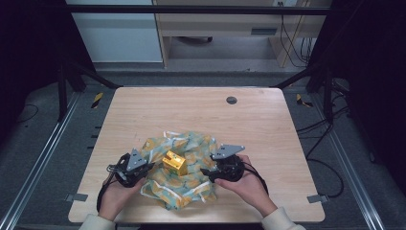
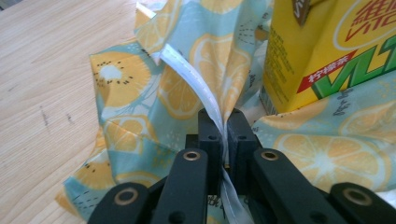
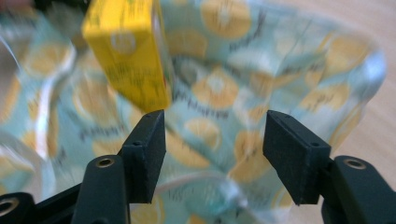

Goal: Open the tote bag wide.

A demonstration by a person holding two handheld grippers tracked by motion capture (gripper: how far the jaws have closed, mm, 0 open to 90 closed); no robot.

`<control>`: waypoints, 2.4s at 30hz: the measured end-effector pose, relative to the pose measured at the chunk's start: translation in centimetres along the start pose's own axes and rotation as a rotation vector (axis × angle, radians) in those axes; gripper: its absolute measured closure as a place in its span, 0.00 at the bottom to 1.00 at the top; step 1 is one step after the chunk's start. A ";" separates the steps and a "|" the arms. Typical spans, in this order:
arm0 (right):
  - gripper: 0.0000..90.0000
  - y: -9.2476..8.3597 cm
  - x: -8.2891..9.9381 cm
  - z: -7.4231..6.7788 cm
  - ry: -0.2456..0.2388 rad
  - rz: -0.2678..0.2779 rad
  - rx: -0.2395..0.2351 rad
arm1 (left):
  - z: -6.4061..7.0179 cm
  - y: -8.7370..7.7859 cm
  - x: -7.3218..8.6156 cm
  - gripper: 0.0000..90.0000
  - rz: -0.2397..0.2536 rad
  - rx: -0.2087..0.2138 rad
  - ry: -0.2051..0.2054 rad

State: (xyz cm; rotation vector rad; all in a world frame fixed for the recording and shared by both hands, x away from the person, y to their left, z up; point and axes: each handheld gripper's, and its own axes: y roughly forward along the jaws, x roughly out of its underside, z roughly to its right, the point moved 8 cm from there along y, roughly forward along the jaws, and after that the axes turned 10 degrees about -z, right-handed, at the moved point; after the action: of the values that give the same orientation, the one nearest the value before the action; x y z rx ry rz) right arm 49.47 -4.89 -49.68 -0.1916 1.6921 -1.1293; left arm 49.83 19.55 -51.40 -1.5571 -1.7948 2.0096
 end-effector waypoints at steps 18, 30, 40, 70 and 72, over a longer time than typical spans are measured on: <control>0.98 1.7 5.5 -1.1 -0.101 -0.192 -0.008 | -1.2 1.5 2.0 0.98 -0.135 -0.042 -0.002; 0.96 1.1 6.6 0.2 -0.044 -0.209 -0.002 | -2.5 1.7 2.4 0.96 -0.137 -0.060 -0.040; 0.34 -2.3 3.7 1.4 -0.004 -0.009 0.068 | -2.7 -1.1 -0.7 0.36 0.135 -0.044 -0.135; 0.08 -7.0 10.1 13.7 0.410 0.071 0.302 | -11.5 -3.3 4.9 0.11 0.117 -0.192 -0.454; 0.08 -6.9 10.4 13.8 0.415 0.054 0.309 | -11.3 -3.1 5.0 0.10 0.106 -0.179 -0.454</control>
State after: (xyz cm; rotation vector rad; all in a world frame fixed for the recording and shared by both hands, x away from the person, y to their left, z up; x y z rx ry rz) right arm 53.52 -22.98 -51.58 0.3005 1.8342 -1.4418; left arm 53.15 31.83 -50.28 -1.3362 -2.1350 2.4740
